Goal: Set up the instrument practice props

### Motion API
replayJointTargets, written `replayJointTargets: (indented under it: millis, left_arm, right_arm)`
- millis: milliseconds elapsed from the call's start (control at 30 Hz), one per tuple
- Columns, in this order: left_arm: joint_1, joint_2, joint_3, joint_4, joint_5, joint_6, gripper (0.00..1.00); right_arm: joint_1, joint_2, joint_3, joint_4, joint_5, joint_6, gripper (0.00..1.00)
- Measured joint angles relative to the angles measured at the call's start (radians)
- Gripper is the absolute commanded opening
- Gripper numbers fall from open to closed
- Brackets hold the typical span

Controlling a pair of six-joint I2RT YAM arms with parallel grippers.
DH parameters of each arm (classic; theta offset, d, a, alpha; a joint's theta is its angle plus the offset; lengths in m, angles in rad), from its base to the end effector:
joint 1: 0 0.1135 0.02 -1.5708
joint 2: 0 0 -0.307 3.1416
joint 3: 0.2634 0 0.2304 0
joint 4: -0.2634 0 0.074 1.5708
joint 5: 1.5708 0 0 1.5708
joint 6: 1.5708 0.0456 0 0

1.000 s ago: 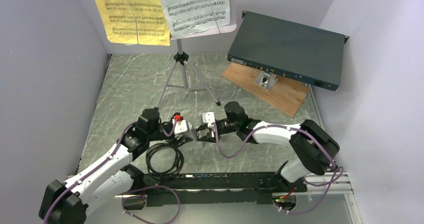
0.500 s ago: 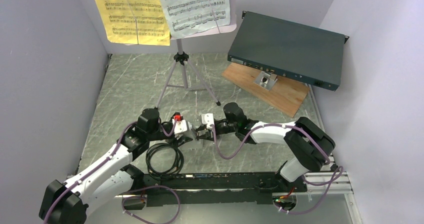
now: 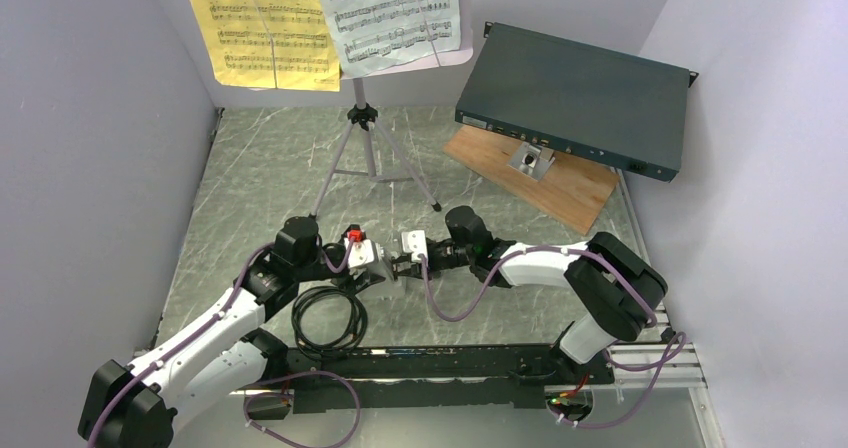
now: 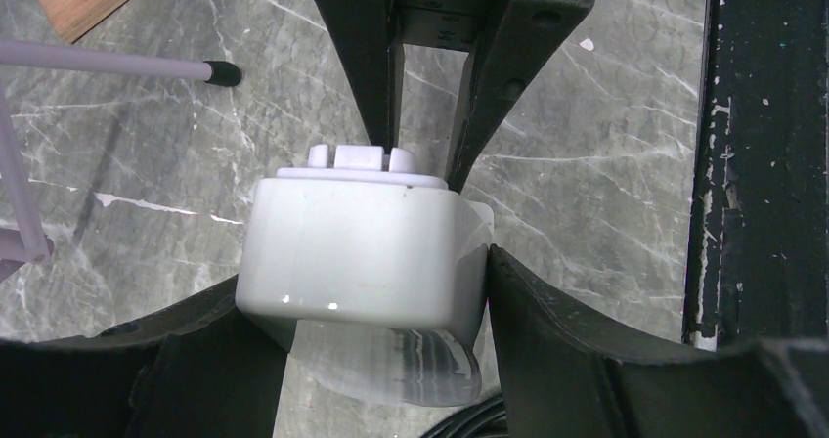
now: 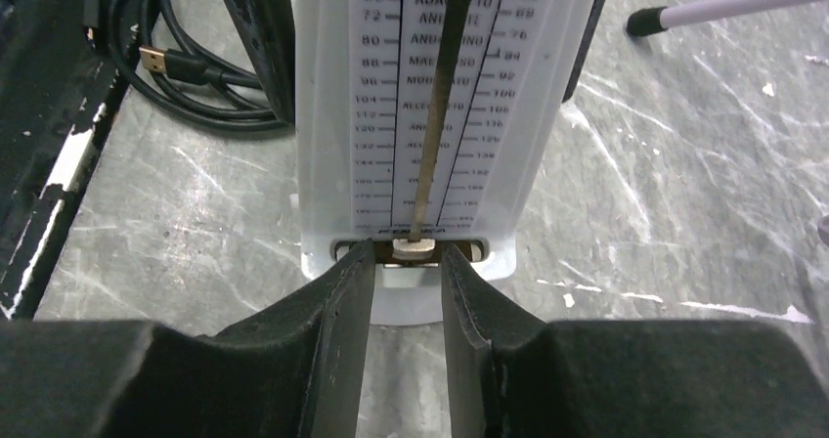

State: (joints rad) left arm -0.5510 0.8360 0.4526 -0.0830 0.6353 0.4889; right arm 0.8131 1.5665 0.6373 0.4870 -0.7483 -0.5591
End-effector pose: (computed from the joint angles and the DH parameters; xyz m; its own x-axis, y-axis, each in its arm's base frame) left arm 0.1066 -0.0973 0.2639 0.0718 0.3996 -0.9139 0.9507 0.2499 0.1839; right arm 0.1815 0.2370 0.2322 0.2572 -0.2937 -0.9206 -0.9656 -0.1166 -0.2326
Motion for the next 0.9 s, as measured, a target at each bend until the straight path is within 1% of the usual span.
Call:
replayJointTargets:
  millis: [167, 333, 400, 633, 800, 867, 900]
  left_arm:
    - [0.000, 0.002, 0.000, 0.001, 0.004, 0.004, 0.00]
    - [0.000, 0.006, 0.001, 0.005, 0.008, 0.005, 0.00]
    - [0.000, 0.012, 0.002, 0.008, 0.011, 0.007, 0.00]
    - [0.002, 0.025, 0.008, 0.011, 0.018, 0.008, 0.00]
    - [0.002, 0.026, 0.009, 0.011, 0.021, 0.013, 0.00]
    - [0.002, 0.029, 0.011, 0.010, 0.024, 0.016, 0.00]
    - [0.002, 0.031, 0.011, 0.010, 0.024, 0.016, 0.00]
  right_arm:
    - [0.000, 0.003, 0.001, -0.017, 0.016, -0.024, 0.27]
    - [0.000, 0.014, 0.012, -0.021, 0.010, -0.029, 0.31]
    - [0.000, 0.014, 0.012, -0.020, 0.008, -0.029, 0.29]
    - [0.007, 0.014, 0.012, -0.020, 0.015, -0.041, 0.16]
    - [0.009, 0.005, 0.003, -0.014, 0.026, -0.043, 0.03]
    - [0.011, 0.000, -0.005, -0.007, 0.031, -0.043, 0.00]
    - [0.011, -0.004, -0.009, -0.004, 0.032, -0.043, 0.00]
